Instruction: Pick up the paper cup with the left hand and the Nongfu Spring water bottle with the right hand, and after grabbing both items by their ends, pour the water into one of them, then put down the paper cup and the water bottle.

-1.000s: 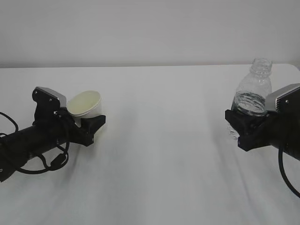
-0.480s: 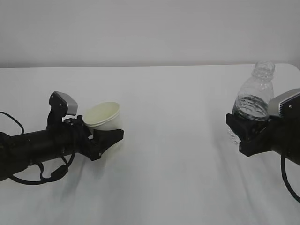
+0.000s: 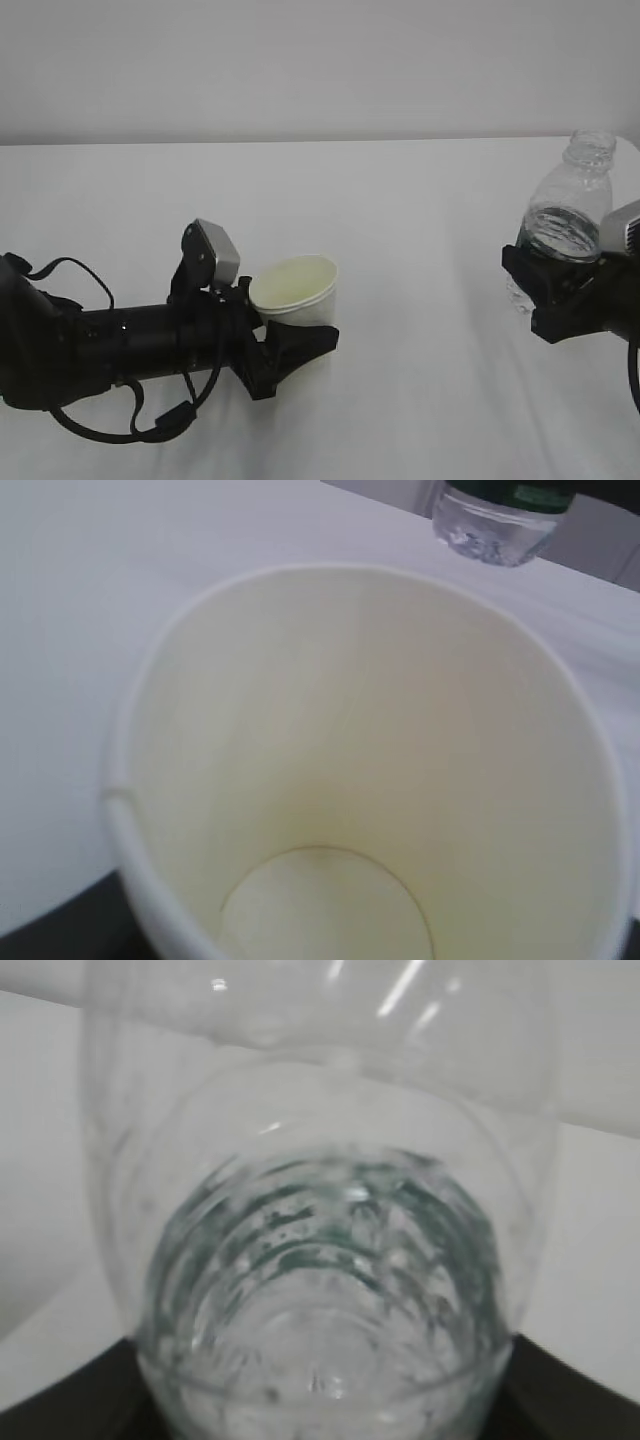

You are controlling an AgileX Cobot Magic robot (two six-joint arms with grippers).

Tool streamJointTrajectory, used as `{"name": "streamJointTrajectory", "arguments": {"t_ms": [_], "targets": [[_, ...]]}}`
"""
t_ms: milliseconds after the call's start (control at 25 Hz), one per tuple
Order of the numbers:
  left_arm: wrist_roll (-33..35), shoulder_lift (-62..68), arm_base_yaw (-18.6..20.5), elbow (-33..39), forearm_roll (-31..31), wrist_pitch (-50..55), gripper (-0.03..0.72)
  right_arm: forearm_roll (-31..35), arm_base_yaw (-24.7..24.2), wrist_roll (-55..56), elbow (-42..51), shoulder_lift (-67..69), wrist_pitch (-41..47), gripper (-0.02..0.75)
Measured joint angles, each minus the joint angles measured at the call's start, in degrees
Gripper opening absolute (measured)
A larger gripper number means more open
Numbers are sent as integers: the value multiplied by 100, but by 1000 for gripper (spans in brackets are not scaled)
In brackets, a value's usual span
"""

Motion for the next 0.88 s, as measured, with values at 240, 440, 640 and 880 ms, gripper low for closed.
{"name": "streamJointTrajectory", "arguments": {"t_ms": [240,440,640,880], "targets": [[-311,0,-307,0,9,0,465,10,0,0,184,-765,651,454],[-337,0,-464,-171,238,10,459,10,0,103,196,-1285,1385,454],[-373,0,-590,-660,501,10,446,-10,0,117,219,-1589,1804,454],[-422,0,-793,-1265,1185,466,444,-10,0,117,220,-1606,1893,454]]}}
